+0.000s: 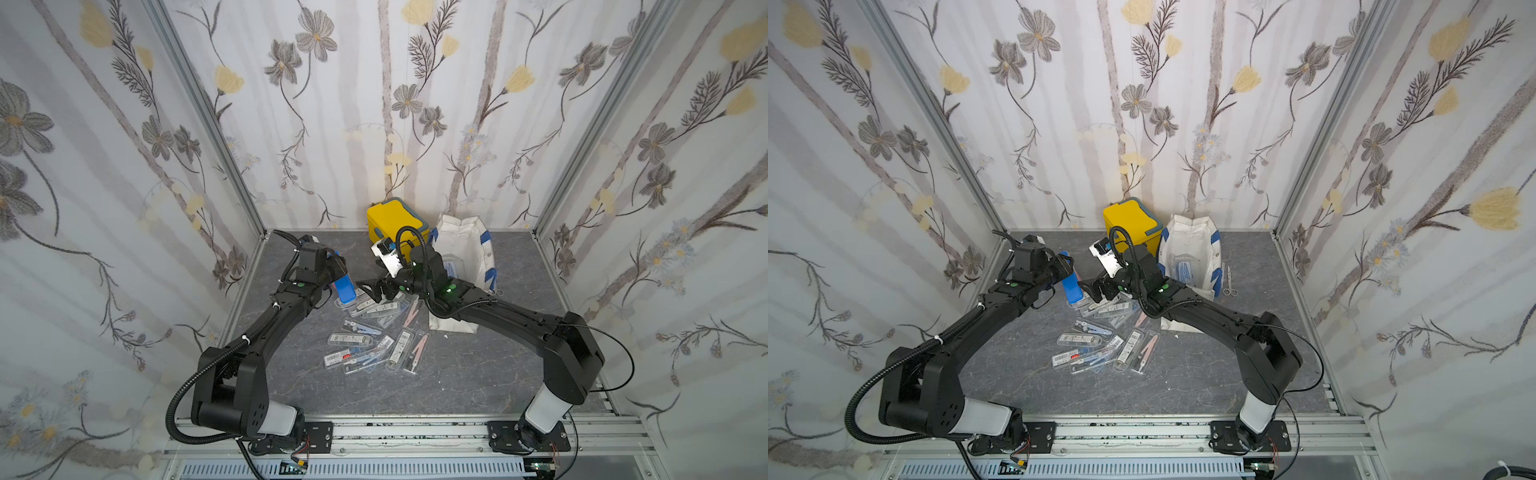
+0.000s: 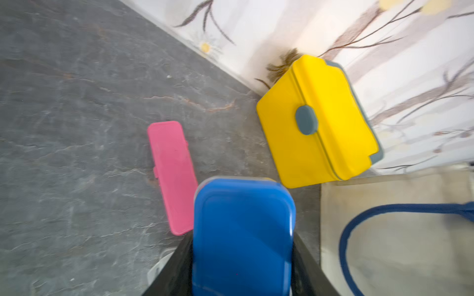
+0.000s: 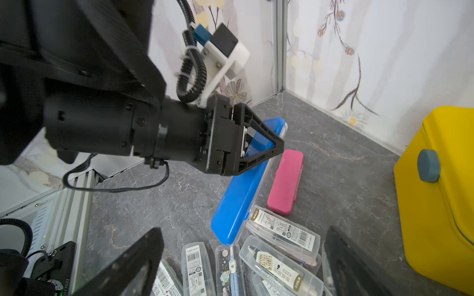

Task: Put the compass set into the canvas bag
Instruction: Pick up the compass set at the center of the board.

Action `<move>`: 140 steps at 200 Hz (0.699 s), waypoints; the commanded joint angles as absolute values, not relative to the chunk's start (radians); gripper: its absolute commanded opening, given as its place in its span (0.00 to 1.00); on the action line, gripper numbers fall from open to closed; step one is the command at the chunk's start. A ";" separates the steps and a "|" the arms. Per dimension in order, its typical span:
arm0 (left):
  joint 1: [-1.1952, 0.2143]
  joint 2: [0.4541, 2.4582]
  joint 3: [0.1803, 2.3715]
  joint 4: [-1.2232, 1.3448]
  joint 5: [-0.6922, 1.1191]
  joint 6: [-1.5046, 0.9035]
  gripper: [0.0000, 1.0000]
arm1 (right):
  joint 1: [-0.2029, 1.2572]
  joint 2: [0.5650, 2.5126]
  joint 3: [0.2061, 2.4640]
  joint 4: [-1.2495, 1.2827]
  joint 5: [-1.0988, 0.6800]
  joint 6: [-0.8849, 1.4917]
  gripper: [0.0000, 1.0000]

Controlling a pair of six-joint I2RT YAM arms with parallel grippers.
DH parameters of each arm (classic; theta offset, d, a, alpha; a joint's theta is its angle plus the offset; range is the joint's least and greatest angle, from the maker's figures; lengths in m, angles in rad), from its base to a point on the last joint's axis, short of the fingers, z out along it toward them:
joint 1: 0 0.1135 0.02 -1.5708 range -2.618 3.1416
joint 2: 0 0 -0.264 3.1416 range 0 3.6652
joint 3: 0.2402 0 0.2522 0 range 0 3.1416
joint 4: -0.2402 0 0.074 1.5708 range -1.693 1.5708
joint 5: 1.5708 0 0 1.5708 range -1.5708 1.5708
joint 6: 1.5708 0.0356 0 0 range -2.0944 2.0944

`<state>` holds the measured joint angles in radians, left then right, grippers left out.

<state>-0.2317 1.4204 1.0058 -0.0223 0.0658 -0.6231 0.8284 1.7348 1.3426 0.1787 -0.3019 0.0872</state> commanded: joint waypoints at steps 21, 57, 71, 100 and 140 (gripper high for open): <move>-0.236 1.364 0.973 0.159 0.177 -0.706 0.48 | 0.846 1.810 1.455 0.112 -0.313 0.183 0.87; -0.237 1.324 0.946 0.182 0.192 -0.719 0.49 | 0.847 1.881 1.537 0.065 -0.253 0.243 0.80; -0.237 1.310 0.937 0.188 0.195 -0.722 0.48 | 0.846 1.905 1.563 0.056 -0.264 0.255 0.76; -0.235 1.288 0.921 0.201 0.195 -0.726 0.48 | 0.846 1.942 1.593 0.063 -0.277 0.289 0.65; -0.235 1.277 0.907 0.209 0.184 -0.724 0.49 | 0.847 1.962 1.608 0.083 -0.307 0.317 0.55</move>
